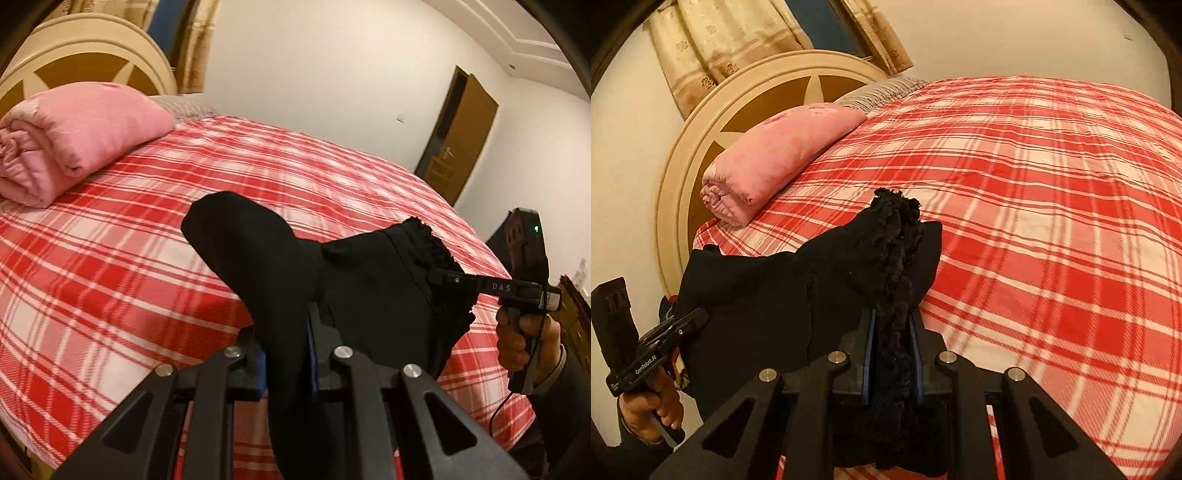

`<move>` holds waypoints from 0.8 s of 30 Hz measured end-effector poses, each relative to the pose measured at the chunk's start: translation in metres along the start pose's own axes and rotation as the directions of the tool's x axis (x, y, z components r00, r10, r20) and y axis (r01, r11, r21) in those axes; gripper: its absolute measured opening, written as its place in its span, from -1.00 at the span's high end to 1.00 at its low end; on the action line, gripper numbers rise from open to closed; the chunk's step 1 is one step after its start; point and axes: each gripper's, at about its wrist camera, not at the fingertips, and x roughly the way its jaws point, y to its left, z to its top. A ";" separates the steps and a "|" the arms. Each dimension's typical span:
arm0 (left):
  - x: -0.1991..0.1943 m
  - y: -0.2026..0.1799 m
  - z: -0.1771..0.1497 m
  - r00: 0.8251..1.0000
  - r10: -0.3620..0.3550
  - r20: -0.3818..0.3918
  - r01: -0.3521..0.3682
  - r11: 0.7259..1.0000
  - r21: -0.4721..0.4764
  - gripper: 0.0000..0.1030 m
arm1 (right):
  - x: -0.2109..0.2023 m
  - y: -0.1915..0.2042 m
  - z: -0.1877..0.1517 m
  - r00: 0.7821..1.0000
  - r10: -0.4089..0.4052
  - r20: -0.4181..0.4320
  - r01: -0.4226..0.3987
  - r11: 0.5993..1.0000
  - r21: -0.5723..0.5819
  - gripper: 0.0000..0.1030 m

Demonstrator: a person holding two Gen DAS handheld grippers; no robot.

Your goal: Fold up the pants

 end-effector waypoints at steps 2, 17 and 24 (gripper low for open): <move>-0.002 0.006 0.000 1.000 0.018 0.006 -0.018 1.000 0.000 0.68 | 0.004 0.003 0.002 1.000 0.004 -0.004 -0.004 1.000 -0.005 0.68; -0.016 0.025 -0.004 0.997 0.076 0.021 -0.076 0.997 -0.006 0.68 | 0.028 0.013 0.011 0.999 0.037 -0.036 -0.038 0.999 -0.027 0.68; -0.008 0.040 -0.010 0.995 0.102 -0.013 -0.102 0.995 -0.022 0.68 | 0.048 0.005 0.009 0.997 0.013 -0.080 -0.014 1.000 -0.021 0.67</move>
